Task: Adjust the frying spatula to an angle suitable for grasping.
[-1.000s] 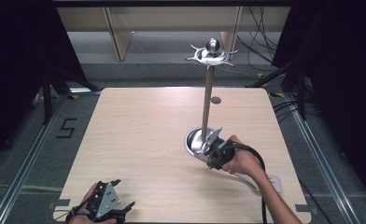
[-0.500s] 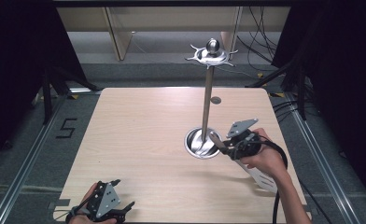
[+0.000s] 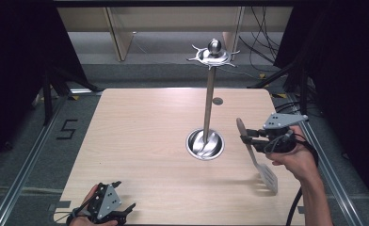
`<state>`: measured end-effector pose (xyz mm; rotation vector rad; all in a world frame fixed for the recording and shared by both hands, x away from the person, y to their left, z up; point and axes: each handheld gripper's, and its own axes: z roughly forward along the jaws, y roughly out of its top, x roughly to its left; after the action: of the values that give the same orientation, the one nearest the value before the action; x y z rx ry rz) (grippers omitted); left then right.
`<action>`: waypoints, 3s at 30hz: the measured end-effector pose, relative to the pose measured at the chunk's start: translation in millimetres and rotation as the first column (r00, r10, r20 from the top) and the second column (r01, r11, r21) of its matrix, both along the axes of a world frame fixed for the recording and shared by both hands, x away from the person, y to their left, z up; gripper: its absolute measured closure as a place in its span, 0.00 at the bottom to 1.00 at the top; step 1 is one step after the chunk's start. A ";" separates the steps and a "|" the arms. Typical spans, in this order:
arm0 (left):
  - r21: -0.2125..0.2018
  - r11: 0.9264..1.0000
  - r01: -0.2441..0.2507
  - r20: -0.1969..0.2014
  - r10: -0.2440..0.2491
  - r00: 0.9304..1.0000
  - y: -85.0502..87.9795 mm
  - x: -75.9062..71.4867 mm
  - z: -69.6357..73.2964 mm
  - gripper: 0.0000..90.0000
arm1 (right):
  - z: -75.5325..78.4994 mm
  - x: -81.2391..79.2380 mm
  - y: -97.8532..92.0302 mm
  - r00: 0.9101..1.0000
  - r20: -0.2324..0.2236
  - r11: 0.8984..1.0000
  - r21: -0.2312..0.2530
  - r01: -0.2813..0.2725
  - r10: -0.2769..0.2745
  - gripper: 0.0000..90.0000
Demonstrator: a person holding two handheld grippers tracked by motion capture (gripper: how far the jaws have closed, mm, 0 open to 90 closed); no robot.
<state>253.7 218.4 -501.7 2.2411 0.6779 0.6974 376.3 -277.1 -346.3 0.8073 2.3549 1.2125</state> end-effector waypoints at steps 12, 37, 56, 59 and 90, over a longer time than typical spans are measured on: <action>-0.002 1.000 0.009 -0.005 -0.009 1.000 0.0 0.7 -0.5 0.17 | 16.6 -4.3 -16.2 0.997 0.064 0.991 0.127 0.032 -0.040 0.78; -0.001 1.000 0.002 0.007 -0.002 1.000 0.4 0.0 0.9 0.17 | 58.8 18.2 17.1 0.985 0.150 0.969 0.241 0.045 -0.083 0.78; -0.015 1.000 0.006 0.005 -0.006 1.000 -0.1 -0.1 1.0 0.17 | 95.8 23.1 38.6 0.969 0.219 0.974 0.216 0.063 -0.111 0.78; -0.007 1.000 0.014 -0.009 -0.014 1.000 1.0 0.0 2.5 0.17 | 100.2 23.7 40.4 0.972 0.212 0.974 0.218 0.053 -0.100 0.78; -0.007 1.000 0.002 0.008 -0.002 1.000 0.0 -0.4 1.2 0.17 | 111.2 29.5 63.0 0.955 0.251 0.985 0.107 0.132 -0.155 0.78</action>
<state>253.2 218.3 -500.5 2.2312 0.6729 0.7009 405.9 -214.1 -235.1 0.7810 2.0104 1.2845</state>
